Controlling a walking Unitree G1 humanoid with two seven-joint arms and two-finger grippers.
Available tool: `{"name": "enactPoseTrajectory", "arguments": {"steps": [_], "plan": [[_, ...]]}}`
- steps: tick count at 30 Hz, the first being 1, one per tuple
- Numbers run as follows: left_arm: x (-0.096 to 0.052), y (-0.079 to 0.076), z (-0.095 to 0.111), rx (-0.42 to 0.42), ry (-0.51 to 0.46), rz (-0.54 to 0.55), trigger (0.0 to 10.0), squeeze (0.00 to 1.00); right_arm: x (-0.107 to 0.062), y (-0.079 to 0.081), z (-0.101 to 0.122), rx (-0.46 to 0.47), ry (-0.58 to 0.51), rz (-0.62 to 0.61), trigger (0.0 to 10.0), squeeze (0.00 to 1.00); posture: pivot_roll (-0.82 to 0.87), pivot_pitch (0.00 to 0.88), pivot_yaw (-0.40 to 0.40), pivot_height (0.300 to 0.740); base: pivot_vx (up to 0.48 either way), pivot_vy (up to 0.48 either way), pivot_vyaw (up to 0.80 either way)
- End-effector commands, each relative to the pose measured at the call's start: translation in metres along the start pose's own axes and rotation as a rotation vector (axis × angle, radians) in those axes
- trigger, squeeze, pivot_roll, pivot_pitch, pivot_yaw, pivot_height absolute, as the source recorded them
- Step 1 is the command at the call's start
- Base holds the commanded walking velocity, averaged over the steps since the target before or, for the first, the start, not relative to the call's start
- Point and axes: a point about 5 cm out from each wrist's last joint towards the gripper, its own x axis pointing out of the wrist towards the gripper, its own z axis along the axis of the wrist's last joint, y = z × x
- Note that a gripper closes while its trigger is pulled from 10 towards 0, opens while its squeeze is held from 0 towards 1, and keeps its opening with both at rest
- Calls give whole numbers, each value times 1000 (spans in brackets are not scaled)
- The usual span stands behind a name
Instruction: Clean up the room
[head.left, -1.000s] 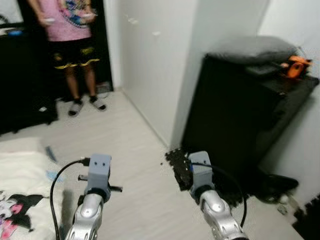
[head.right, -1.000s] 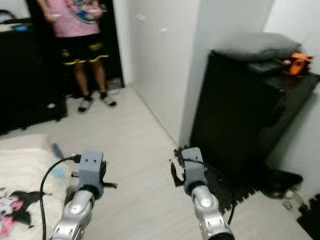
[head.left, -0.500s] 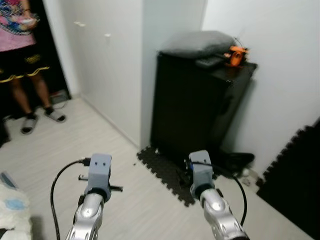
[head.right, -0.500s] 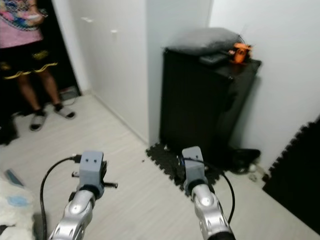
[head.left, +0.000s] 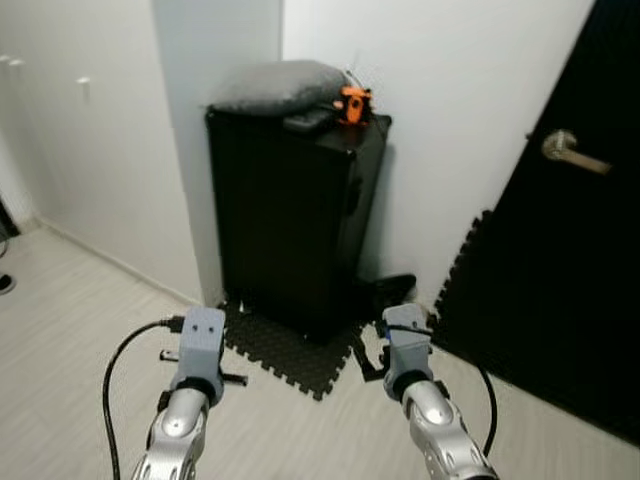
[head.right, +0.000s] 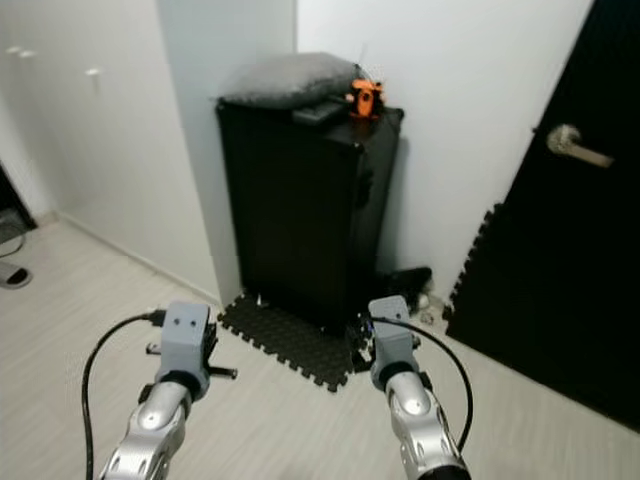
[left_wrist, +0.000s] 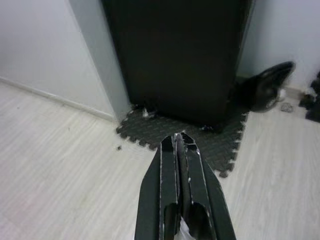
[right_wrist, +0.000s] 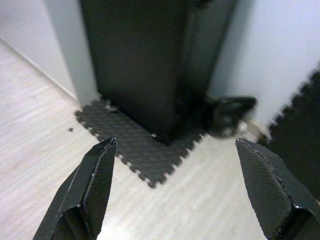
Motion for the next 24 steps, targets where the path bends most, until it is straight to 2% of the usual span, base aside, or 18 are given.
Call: {"name": "enactPoseTrajectory", "arguments": {"steps": [1,24], "plan": [[0,-3,-1,10,5,-13,10000,0,-1,-3,-2,-6,12,-7,10000,0,0,43,-27,740,0,0,-800],[-1,-1,-2,20,9,-21,10000,0,-1,-3,-6,-5,26,-27,10000,0,6,28,-23,740,0,0,-800]]}}
